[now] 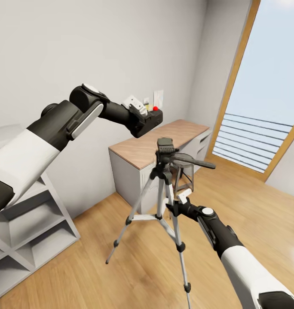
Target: Attach the digital camera to the camera tripod in the bedroom.
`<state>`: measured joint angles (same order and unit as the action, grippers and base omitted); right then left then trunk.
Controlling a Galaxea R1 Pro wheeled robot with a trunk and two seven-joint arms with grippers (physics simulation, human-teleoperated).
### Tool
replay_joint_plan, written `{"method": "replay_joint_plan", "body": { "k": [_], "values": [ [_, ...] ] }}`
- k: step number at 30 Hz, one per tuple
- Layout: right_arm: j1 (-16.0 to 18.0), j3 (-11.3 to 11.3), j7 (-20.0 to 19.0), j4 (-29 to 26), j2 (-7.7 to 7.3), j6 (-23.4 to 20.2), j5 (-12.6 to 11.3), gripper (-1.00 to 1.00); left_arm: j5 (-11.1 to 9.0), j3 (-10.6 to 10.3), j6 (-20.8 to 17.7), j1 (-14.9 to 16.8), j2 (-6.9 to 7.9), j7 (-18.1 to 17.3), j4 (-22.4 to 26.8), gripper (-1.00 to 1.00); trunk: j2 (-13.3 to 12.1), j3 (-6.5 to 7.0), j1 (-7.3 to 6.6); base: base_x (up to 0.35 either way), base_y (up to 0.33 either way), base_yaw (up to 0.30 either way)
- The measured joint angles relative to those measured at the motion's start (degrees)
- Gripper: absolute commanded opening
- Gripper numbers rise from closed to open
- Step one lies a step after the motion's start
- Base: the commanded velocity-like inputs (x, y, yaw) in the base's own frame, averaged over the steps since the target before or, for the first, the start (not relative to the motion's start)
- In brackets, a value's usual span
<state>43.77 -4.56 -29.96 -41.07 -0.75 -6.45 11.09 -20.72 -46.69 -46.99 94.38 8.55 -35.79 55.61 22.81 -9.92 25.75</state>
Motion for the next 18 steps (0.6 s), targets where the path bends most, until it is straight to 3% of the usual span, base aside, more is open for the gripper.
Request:
{"method": "replay_joint_plan", "body": {
  "k": [6,10,15,16,18],
  "values": [
    [0.0,3.0,-0.3,0.1,0.03,0.2,0.7,-1.0,0.0,0.0,0.1,0.0,0.01,0.0,-0.2,-1.0,0.0,0.0,-0.01,0.0,0.0,0.0],
    [0.0,3.5,-0.5,-0.1,0.0,-0.3,1.0,-1.0,0.0,0.0,0.1,0.0,0.01,0.0,-0.2,-1.0,0.0,0.0,0.0,0.0,0.0,0.0],
    [0.0,3.6,-2.0,-4.9,-0.04,-5.1,2.8,-1.0,0.1,0.0,0.2,0.0,-0.02,0.1,-0.2,-1.0,0.0,-0.02,0.01,0.0,0.0,0.0],
    [0.0,3.7,-2.3,-5.8,-0.01,-5.7,1.5,-1.0,0.0,0.0,0.2,0.0,-0.04,0.1,-0.2,-1.0,0.0,0.0,0.0,0.0,0.0,0.0],
    [-0.1,3.6,-3.3,-7.0,-0.03,-7.4,2.4,-1.0,0.0,0.0,0.2,0.0,-0.04,0.1,-0.2,-1.0,0.0,-0.02,0.01,0.0,0.0,0.0]
  ]
}}
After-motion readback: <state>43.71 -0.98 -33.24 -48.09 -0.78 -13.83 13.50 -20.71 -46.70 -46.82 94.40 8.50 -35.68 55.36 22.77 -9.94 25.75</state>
